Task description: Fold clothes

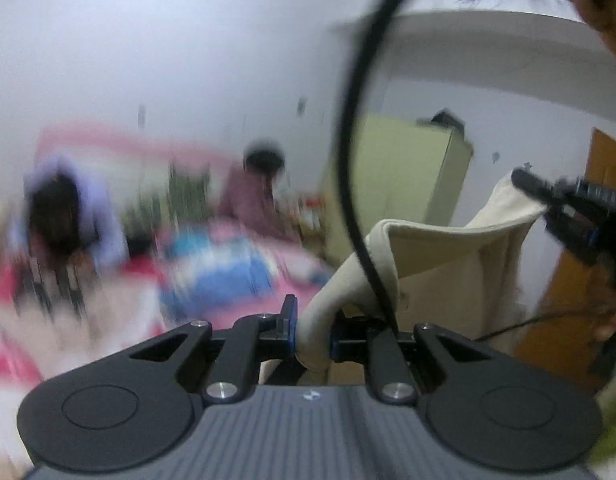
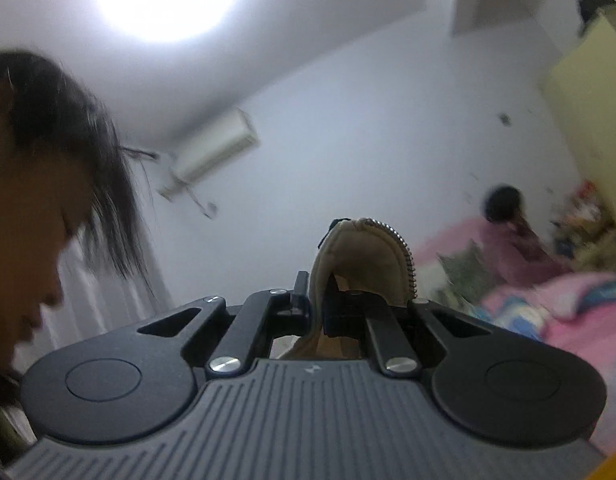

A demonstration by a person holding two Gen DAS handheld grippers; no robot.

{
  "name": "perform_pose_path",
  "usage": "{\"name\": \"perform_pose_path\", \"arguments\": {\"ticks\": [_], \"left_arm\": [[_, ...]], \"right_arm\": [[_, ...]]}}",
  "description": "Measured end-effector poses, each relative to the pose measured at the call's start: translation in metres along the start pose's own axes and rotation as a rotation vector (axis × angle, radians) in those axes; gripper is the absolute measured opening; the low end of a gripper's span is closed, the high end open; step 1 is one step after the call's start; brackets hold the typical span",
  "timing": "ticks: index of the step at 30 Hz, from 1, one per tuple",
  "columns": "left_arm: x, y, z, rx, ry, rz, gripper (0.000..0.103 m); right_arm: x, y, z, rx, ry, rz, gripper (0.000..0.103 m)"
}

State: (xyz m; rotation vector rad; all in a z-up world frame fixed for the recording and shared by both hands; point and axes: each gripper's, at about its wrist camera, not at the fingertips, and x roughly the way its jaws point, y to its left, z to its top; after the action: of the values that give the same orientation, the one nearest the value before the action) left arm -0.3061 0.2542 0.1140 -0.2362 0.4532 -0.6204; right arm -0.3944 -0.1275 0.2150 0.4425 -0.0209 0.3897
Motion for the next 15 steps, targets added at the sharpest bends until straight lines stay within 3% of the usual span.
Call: {"name": "perform_pose_path", "arguments": {"ticks": [5, 10, 15], "left_arm": [[0.055, 0.031, -0.026, -0.082, 0.146, 0.066, 0.015], [0.122, 0.069, -0.035, 0.007, 0.163, 0.151, 0.016], [0.206, 0.099, -0.022, 0.068, 0.154, 0.231, 0.016]], "right_arm": [[0.023, -0.043, -0.039, 0.096, 0.120, -0.112, 0.004], [0.090, -0.107, -0.072, 0.191, 0.227, -0.154, 0.005], [0.193, -0.160, -0.087, 0.206, 0.286, -0.167, 0.005]]}}
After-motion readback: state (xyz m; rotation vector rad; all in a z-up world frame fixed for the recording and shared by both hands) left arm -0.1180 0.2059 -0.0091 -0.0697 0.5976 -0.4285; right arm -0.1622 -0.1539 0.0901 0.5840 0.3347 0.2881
